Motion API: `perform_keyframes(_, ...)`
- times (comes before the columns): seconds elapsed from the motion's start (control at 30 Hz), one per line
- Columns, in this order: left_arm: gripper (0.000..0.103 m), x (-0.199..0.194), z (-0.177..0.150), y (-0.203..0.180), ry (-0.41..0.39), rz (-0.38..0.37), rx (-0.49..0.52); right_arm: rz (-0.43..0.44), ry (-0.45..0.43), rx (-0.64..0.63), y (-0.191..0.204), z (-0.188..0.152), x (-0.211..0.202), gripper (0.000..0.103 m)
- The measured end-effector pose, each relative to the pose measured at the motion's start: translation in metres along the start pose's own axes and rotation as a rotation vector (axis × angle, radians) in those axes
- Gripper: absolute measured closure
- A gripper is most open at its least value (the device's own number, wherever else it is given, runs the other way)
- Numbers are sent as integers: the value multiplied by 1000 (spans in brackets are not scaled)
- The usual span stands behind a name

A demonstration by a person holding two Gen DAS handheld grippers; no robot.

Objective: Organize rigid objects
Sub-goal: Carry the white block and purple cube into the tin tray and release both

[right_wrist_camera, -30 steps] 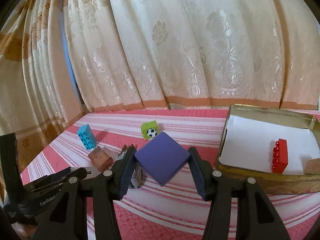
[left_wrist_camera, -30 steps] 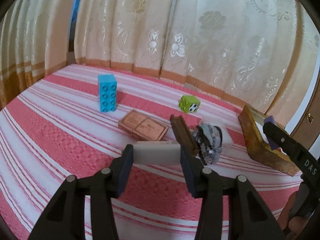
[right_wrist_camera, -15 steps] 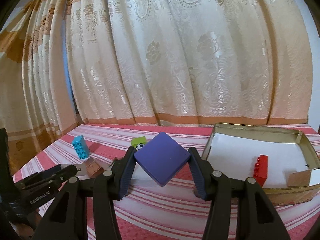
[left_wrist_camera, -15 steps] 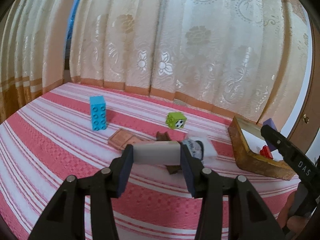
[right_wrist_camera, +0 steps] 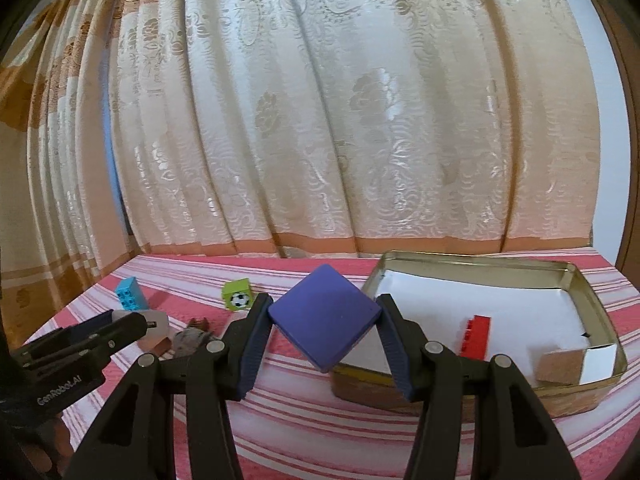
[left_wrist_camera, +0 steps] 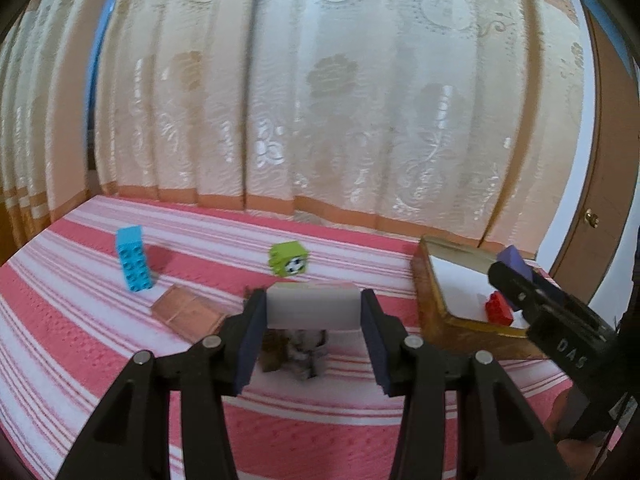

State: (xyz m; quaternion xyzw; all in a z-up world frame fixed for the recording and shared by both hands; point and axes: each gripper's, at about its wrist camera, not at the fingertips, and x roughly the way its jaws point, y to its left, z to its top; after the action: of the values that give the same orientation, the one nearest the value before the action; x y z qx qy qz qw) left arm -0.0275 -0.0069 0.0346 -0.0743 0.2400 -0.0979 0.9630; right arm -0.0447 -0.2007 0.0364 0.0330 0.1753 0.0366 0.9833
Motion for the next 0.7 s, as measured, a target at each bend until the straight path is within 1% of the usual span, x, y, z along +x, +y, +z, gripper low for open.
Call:
perform_keyframes(0.2, 57, 5, 6, -27, -10, -42, 31, -50, -10, -12, -19, 2, -2, 48)
perform_keyframes(0.43, 57, 15, 13, -62, -21, -90, 69, -104, -6, 32, -54, 8, -1, 48)
perform_keyframes(0.7, 57, 32, 18, -97, -4, -144, 85, -156, -4, 57, -89, 14, 1, 48)
